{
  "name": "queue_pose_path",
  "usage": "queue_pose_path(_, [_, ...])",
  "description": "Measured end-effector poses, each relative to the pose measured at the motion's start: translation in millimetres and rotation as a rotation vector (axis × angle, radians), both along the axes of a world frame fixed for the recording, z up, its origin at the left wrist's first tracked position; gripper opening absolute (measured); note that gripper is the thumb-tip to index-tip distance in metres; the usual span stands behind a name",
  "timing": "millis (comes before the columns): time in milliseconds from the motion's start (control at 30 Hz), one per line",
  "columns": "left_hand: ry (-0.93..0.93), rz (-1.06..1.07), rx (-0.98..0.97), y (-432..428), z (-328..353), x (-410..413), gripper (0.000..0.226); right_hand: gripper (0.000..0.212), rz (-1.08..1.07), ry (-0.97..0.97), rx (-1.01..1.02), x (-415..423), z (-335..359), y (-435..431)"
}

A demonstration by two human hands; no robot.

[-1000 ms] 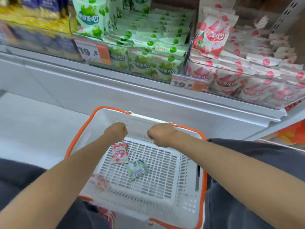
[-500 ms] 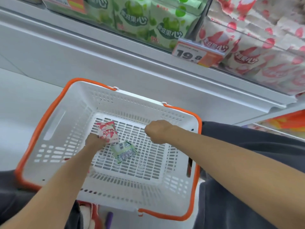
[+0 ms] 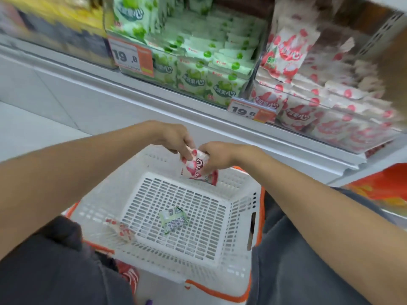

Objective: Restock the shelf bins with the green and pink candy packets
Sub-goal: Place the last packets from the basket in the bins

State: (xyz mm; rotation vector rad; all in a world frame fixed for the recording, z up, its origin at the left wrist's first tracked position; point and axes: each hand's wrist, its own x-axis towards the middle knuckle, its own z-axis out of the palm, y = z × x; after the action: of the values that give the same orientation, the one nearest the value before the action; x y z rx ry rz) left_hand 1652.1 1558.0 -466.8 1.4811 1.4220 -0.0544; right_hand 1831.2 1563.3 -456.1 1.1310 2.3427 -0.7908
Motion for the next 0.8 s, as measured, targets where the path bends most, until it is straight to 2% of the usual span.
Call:
queue_pose_path(67, [-0.101,0.088,0.077,-2,31,2,0.019,0.022,-0.093,0.142,-0.033,9,23,2])
queue_pose_path(100, [-0.157,0.204,0.132,-5,43,3,0.03,0.017,-0.184,0.259,-0.07,14,35,3])
queue_pose_path(167, [-0.302,0.525,0.179,-13,57,6,0.041,0.01,-0.41,0.578,-0.253,23,55,7])
queue_pose_path(233, [-0.479,0.761,0.132,-17,65,19,0.044,0.01,-0.619,0.868,-0.427,25,70,6])
queue_pose_path(300, [-0.597,0.908,0.167,-18,67,40,0.045,0.009,-0.759,1.028,-0.462,22,76,4])
queue_pose_path(367, [-0.559,0.996,0.351,-14,67,65,0.051,0.025,-0.833,1.052,-0.302,17,79,-1])
queue_pose_path(433, [-0.43,1.027,0.574,-12,68,83,0.057,0.045,-0.801,1.005,0.044,12,80,-8])
queue_pose_path(467, [-0.389,1.027,0.655,-11,68,89,0.059,0.05,-0.788,1.02,0.199,10,78,-10])
queue_pose_path(533, [-0.347,1.018,0.772,-8,71,91,0.06,0.053,-0.788,1.09,0.35,6,73,-12])
queue_pose_path(667, [-0.276,0.958,0.919,3,85,94,0.054,0.051,-0.839,1.208,0.438,4,72,-8])
queue_pose_path(800, [-0.246,0.877,1.017,17,96,100,0.056,0.037,-0.833,1.224,0.36,16,84,1])
